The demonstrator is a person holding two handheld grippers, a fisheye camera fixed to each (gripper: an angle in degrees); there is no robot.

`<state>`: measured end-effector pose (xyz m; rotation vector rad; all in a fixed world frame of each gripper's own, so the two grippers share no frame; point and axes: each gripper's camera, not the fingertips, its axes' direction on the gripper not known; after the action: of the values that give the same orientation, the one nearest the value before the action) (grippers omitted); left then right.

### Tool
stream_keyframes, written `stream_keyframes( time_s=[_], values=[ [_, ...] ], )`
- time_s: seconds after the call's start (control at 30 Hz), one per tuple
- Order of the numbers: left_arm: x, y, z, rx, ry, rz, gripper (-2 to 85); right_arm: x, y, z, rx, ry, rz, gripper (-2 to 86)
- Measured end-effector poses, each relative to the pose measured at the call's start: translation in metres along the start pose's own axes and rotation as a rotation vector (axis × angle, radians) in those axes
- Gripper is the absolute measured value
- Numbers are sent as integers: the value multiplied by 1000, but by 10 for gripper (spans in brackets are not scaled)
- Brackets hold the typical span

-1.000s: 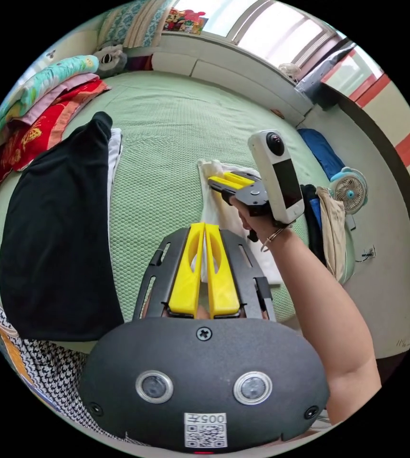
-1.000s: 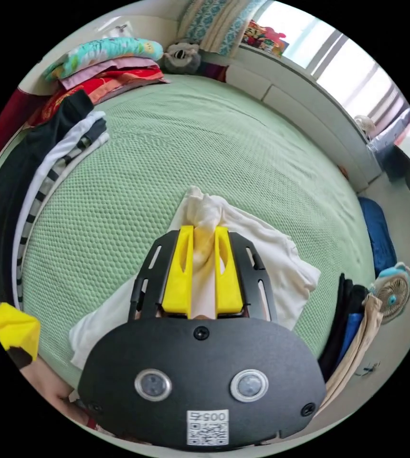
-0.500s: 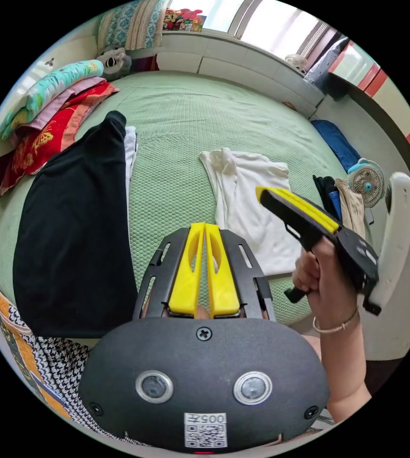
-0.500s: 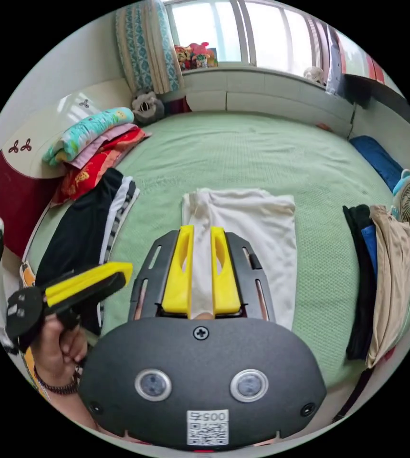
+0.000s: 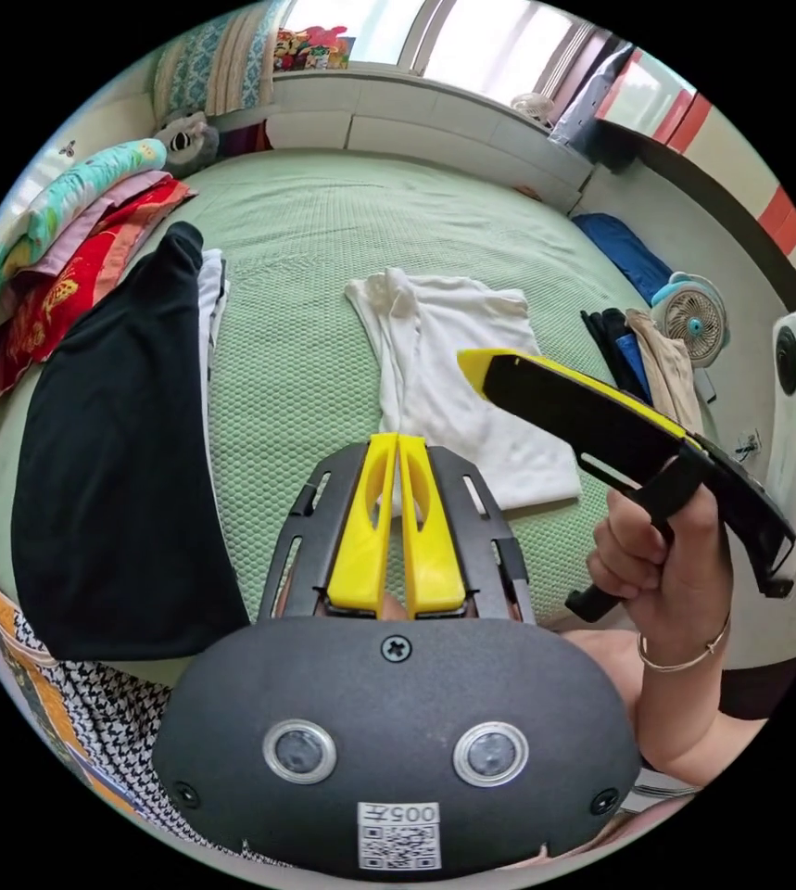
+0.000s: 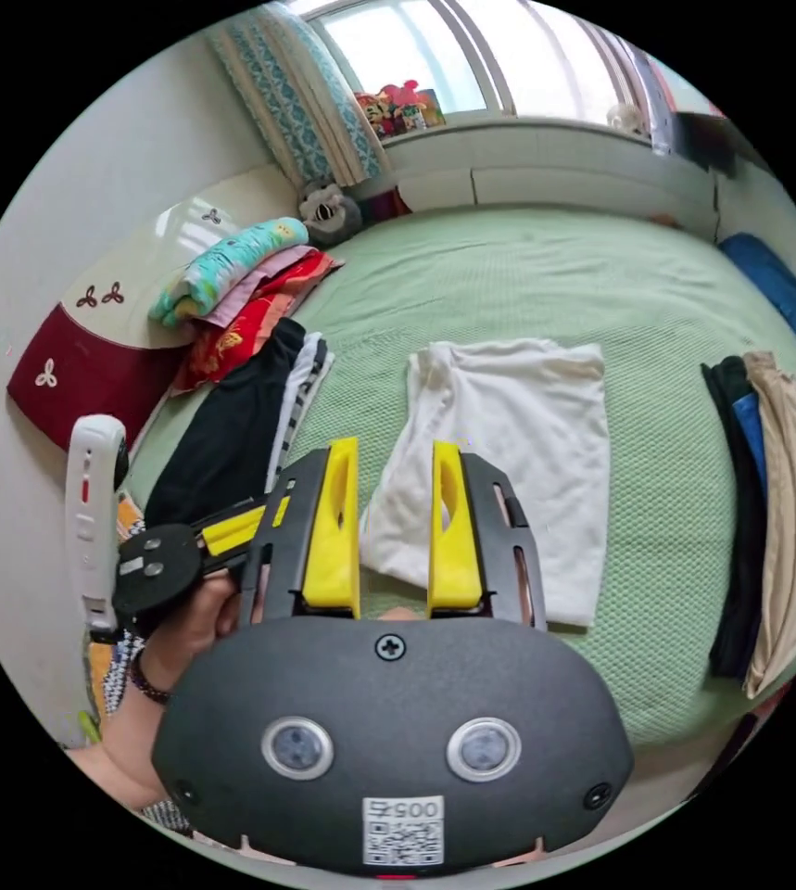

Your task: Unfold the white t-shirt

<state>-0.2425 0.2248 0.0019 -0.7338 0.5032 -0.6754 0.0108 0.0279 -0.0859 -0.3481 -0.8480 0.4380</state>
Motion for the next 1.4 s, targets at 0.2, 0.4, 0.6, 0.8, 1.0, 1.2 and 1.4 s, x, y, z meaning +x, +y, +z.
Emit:
stream_keyframes(
  time_s=[0.2,0.4,0.6,0.8,1.0,1.2,1.4],
  values=[
    [20,-18,-23,35,-35,61,-6,16,0,-8,59,61,117,120],
    [17,-36,-27,75,-42,28,-5,5,4,-20,110,89,78,118],
    [-5,-31,0,-31,114,-24,-6,16,-6,-9,75,125,37,137],
    [-24,-35,-10,6,-8,15,-5,19,-18,30,-62,134,-43,145],
    [-49,-45,-2,-25,-4,-34,-5,-2,-21,89,-230,69,-125,141],
    [-60,-50,7,-33,-17,-51,-6,-14,-24,136,-341,117,-142,115],
    [-69,-54,21,-68,46,-71,-6,18,-37,114,-278,35,1,27]
  ],
)
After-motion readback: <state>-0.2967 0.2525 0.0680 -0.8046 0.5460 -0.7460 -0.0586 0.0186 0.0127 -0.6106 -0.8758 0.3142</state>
